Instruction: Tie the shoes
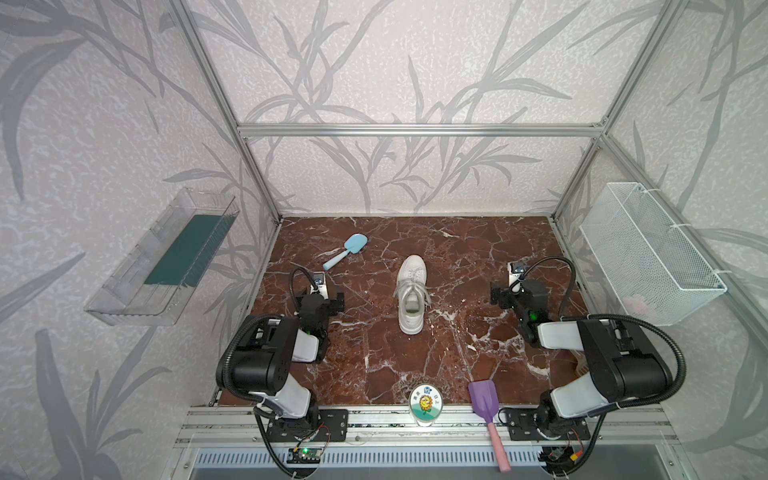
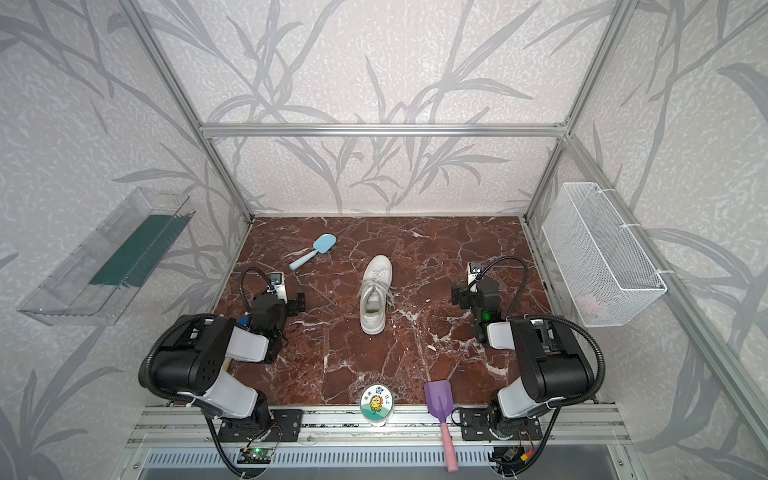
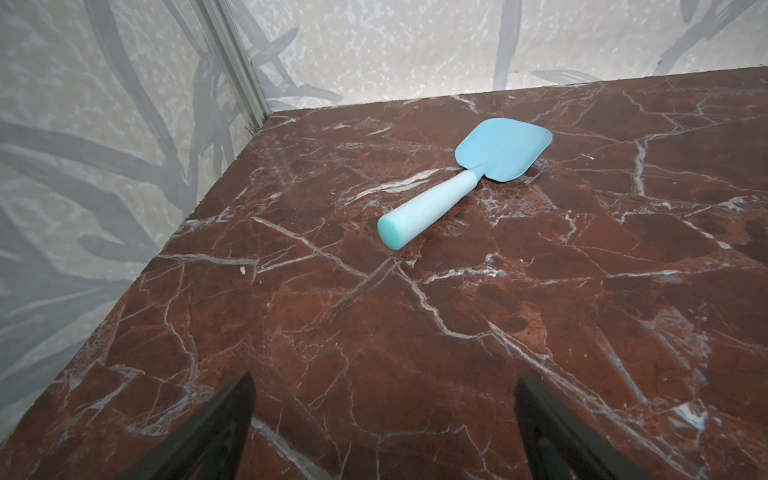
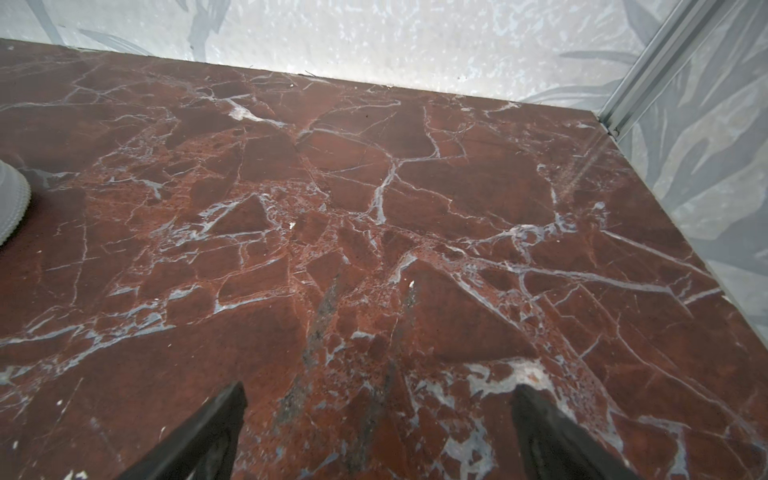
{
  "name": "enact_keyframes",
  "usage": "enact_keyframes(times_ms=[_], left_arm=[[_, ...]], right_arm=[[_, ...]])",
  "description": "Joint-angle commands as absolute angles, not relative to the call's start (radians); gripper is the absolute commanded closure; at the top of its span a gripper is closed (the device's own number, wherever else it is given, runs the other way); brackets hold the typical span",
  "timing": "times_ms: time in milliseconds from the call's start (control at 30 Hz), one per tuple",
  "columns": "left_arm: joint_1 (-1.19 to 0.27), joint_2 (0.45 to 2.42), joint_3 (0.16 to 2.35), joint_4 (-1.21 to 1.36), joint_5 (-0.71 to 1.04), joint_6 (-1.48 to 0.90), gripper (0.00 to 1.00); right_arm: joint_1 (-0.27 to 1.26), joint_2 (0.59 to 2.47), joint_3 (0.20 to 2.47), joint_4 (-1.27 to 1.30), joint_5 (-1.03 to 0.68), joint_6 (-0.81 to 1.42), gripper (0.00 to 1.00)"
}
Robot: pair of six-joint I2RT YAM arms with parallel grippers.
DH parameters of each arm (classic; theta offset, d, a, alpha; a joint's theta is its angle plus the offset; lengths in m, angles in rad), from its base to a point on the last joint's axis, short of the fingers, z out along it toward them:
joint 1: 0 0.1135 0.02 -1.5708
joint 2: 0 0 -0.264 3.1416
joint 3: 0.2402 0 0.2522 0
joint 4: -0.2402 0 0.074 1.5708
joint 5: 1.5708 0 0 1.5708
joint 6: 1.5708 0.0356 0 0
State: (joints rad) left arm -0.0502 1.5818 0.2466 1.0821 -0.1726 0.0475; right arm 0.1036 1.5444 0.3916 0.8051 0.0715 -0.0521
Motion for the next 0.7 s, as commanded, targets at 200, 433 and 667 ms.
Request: enact_keyframes(times_ms=[200,433,667], left_arm=[[-0.047,1.577,0.317,1.079,-0.203,0.027,0.01],[-0.046,1.578,0.336,1.044,-0.24,0.011,0.01],[-0.006,1.569,0.37,0.964,-0.179,-0.017,0.01]], right_arm=[[0.1,1.54,0.402,0.847,0.063,-0.061,0.01],[0.1,1.54,0.402,0.847,0.063,-0.062,0.01],[0.1,1.54,0.402,0.847,0.063,-0.062,0.01]])
